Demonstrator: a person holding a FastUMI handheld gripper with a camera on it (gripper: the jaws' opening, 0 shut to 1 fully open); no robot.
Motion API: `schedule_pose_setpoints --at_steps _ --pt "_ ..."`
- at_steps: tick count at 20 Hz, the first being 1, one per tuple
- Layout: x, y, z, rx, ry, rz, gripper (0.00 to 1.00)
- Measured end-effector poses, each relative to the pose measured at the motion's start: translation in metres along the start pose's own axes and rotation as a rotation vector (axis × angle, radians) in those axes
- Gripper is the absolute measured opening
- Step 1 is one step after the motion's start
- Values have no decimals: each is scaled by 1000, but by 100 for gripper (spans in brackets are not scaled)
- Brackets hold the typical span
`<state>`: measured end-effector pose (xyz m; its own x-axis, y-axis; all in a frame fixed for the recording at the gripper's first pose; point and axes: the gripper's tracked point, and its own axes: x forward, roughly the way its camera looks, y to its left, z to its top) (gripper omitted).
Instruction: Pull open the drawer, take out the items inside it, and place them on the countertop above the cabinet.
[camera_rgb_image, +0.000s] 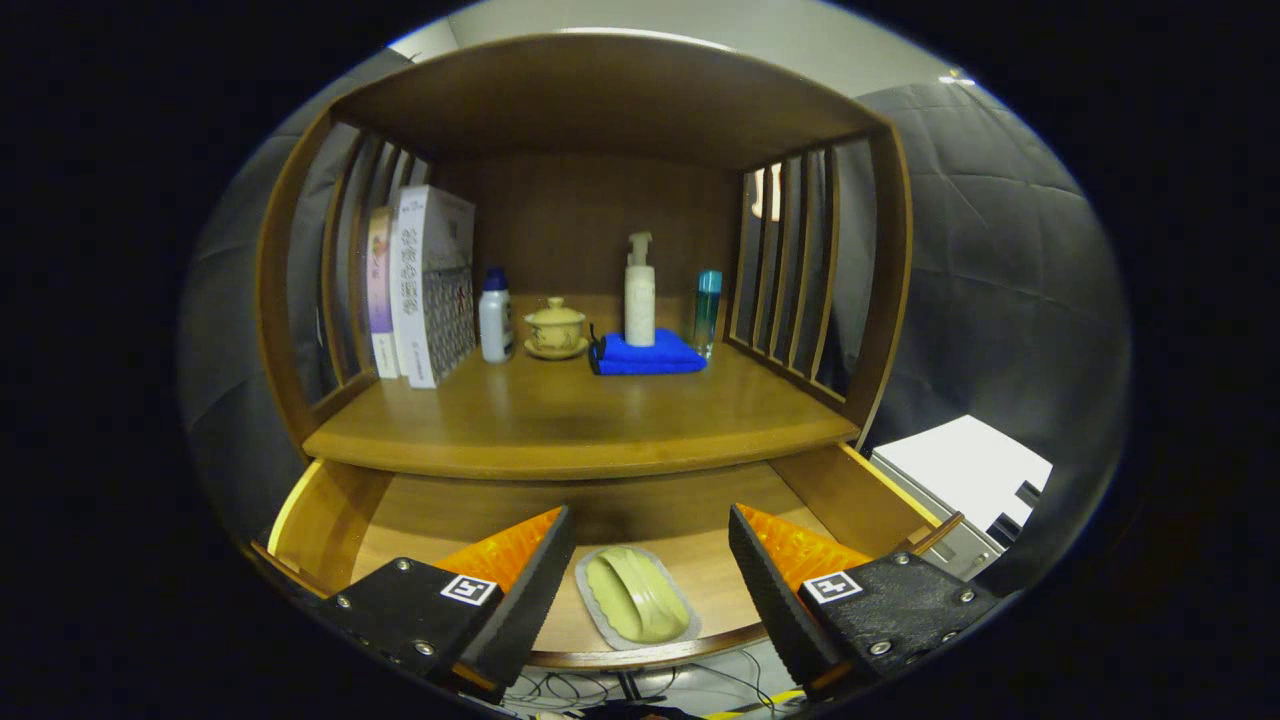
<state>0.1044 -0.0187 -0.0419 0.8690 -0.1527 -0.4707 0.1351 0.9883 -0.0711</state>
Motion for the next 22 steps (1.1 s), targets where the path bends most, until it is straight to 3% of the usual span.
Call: schedule_pose_setpoints --at_steps 8,16,18,22 --pt "38 25 -30 7 216 60 96" --pt "56 33 -67 -37 405 67 92" --pt "59 37 -72 -52 415 80 85" --pt "61 38 -75 -46 419 79 55"
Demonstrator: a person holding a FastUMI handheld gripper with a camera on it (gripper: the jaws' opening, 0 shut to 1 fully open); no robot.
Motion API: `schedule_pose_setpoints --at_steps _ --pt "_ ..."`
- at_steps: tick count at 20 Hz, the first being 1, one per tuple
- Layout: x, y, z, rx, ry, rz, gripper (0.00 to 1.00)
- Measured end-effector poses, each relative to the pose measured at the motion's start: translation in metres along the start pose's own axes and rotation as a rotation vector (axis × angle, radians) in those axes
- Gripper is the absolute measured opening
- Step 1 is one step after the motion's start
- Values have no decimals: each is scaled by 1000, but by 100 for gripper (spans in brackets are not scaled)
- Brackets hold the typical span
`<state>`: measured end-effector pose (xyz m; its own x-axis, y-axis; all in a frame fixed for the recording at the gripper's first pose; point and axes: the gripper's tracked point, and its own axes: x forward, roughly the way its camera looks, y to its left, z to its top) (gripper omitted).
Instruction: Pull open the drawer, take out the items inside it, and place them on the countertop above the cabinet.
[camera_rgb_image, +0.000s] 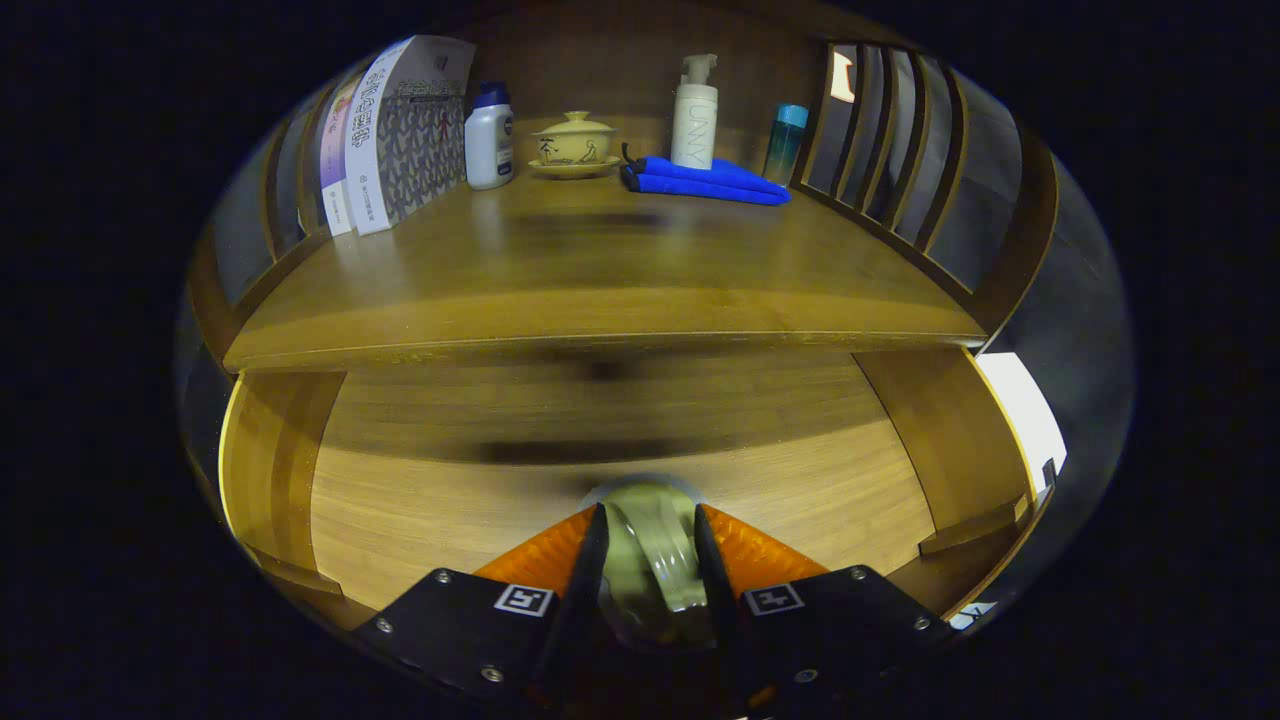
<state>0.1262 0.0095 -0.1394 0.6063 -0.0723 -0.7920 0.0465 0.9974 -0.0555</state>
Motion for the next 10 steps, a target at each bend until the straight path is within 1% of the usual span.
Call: schedule_pose_setpoints --at_steps 4,7,10 --pt "1 0 1 18 -21 -4 28" --pt "-4 0 4 33 -46 -18 22" --pt "-17 -5 10 49 -92 -39 21"
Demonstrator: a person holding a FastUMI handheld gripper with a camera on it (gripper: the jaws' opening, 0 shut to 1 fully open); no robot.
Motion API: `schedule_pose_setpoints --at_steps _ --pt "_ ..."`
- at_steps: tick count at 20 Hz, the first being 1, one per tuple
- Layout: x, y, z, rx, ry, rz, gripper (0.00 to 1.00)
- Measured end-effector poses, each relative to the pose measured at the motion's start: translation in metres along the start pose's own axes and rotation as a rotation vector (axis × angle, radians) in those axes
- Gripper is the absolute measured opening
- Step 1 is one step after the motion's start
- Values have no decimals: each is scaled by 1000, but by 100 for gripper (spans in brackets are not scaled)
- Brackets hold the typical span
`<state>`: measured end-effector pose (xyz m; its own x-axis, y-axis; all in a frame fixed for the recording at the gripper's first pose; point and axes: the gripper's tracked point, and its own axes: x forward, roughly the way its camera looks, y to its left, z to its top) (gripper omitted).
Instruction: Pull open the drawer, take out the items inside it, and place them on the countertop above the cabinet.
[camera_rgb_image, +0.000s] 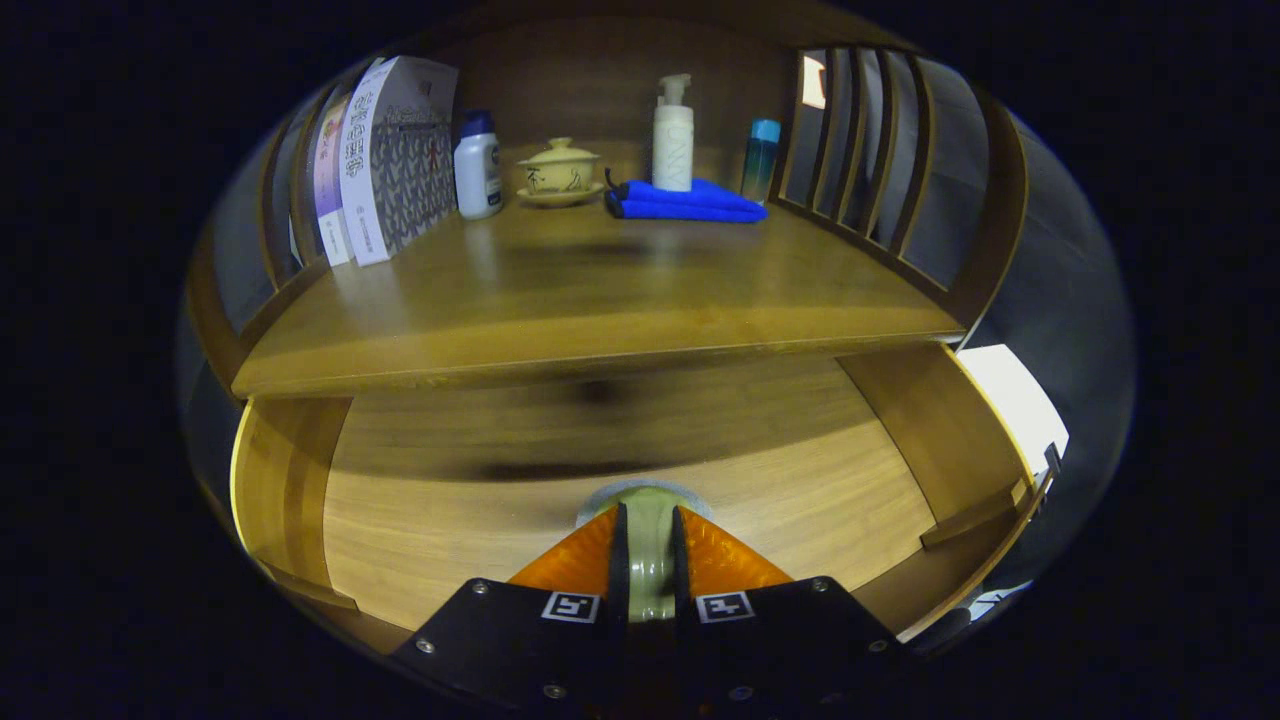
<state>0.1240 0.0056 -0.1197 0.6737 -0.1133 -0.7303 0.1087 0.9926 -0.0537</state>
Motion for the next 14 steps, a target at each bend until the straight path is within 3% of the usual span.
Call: schedule_pose_setpoints --at_steps 14 --pt "-70 -6 70 100 -261 35 21"
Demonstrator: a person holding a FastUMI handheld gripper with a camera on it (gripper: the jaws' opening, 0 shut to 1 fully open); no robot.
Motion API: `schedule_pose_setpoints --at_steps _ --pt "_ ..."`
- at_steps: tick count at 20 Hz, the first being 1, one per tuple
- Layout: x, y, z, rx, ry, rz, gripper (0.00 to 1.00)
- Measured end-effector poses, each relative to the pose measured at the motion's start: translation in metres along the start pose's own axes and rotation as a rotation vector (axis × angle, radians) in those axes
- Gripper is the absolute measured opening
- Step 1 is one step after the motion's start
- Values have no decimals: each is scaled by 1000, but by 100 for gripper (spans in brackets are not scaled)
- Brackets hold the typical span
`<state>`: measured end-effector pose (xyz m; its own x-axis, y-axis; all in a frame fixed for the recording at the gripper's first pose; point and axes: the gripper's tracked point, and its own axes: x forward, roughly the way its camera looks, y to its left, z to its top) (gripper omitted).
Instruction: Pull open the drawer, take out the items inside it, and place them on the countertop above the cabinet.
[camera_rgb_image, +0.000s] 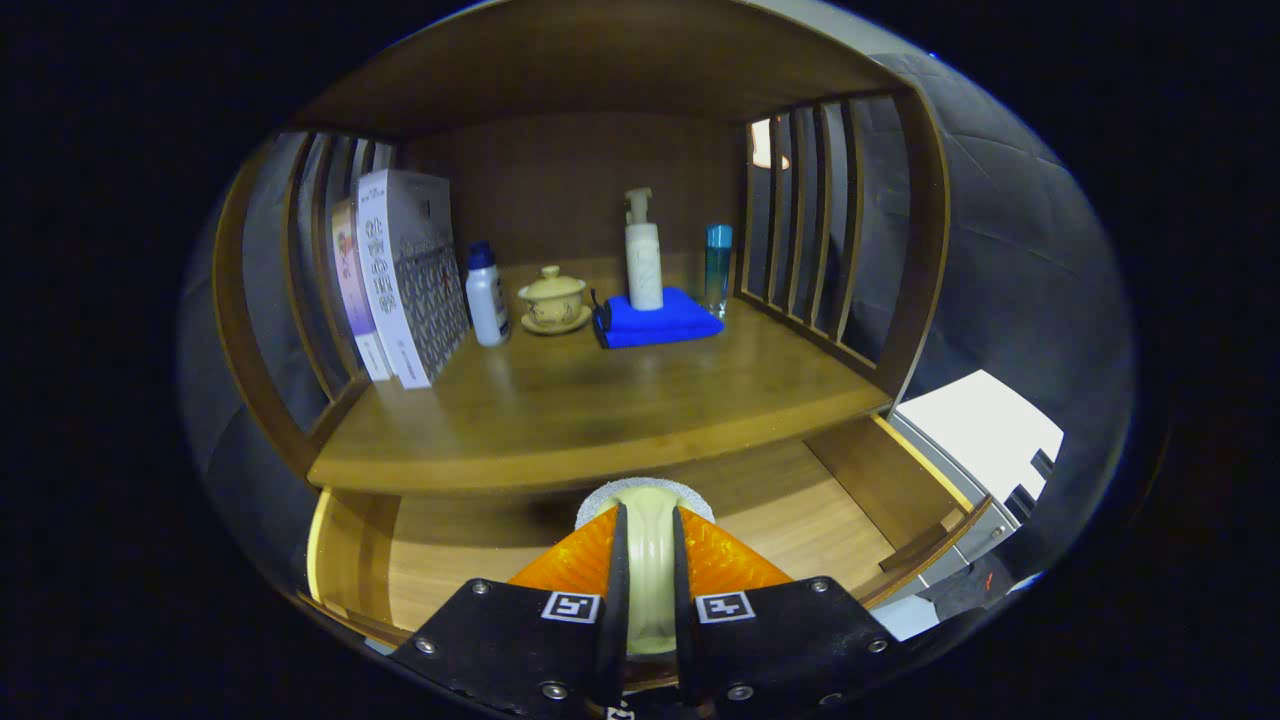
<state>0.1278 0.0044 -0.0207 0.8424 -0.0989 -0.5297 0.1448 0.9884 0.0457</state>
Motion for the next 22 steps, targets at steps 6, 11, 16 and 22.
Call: schedule_pose_setpoints --at_steps 6,11,16,22 --pt "13 17 42 -60 -56 36 21" --pt "36 34 77 -136 -88 55 21" --pt "65 47 92 -178 -69 85 22" --pt "96 48 100 -185 -31 101 24"
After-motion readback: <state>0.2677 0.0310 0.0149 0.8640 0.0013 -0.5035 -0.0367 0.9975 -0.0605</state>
